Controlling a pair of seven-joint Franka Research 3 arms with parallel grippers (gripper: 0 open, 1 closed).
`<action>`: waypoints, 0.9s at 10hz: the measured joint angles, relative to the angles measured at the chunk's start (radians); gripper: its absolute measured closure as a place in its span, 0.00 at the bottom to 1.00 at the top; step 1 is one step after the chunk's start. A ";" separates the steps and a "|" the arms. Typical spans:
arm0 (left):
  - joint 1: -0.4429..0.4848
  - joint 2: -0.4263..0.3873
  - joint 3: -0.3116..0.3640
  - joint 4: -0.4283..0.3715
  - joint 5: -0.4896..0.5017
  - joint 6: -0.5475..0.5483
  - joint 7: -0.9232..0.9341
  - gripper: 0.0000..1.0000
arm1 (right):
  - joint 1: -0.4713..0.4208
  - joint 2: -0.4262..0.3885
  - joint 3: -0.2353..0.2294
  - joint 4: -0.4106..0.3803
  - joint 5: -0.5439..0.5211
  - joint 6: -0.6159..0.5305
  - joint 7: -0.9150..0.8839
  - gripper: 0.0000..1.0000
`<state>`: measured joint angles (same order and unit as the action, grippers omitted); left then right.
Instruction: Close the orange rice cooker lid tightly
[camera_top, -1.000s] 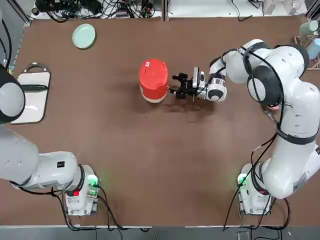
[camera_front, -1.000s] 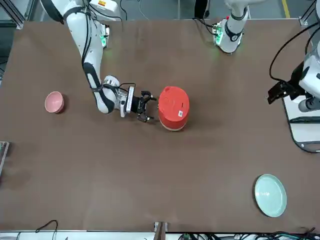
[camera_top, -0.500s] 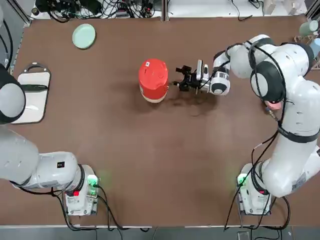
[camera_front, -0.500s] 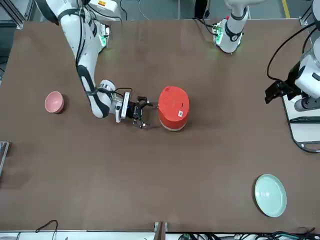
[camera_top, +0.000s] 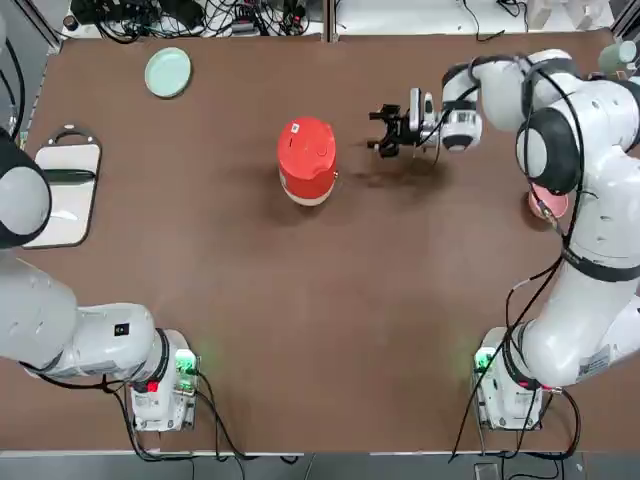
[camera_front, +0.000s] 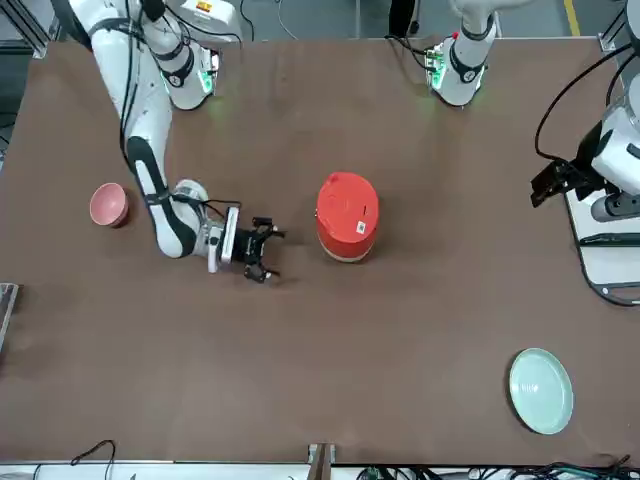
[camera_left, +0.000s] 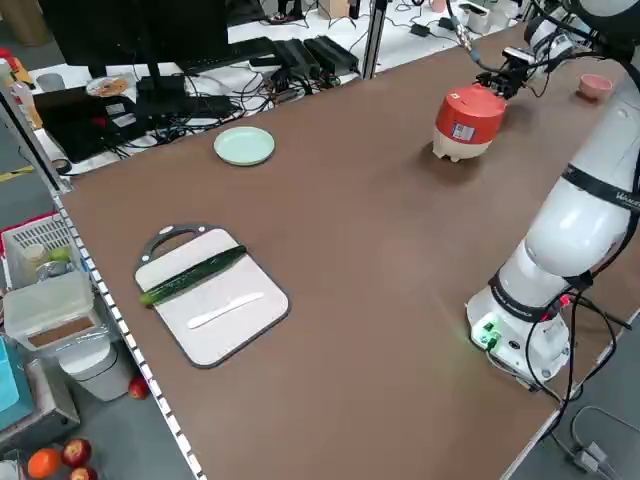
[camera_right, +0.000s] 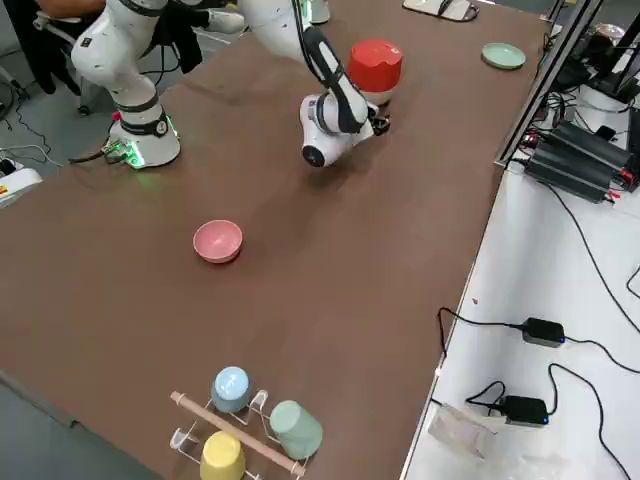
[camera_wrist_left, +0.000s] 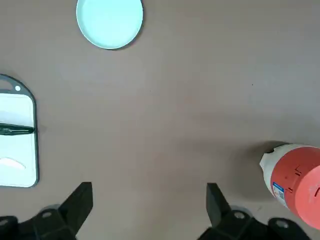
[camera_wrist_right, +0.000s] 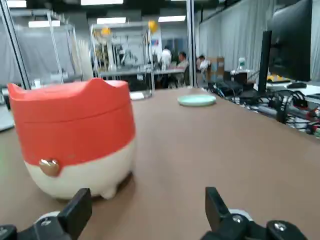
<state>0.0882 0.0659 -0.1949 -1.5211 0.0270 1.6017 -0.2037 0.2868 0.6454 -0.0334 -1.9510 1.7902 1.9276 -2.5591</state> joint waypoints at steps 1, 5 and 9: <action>0.000 0.000 0.000 0.000 0.000 0.000 0.000 0.00 | -0.014 -0.030 -0.024 0.043 -0.113 0.049 0.081 0.00; -0.001 0.000 -0.005 0.001 0.000 0.000 0.000 0.00 | -0.018 -0.115 -0.054 0.098 -0.449 0.409 0.420 0.00; -0.004 0.000 -0.013 0.001 -0.009 0.000 -0.002 0.00 | 0.013 -0.130 -0.048 0.125 -0.643 0.599 0.961 0.00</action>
<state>0.0837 0.0659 -0.2075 -1.5204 0.0182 1.6017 -0.2057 0.2994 0.5157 -0.0811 -1.8257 1.1469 2.5269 -1.5978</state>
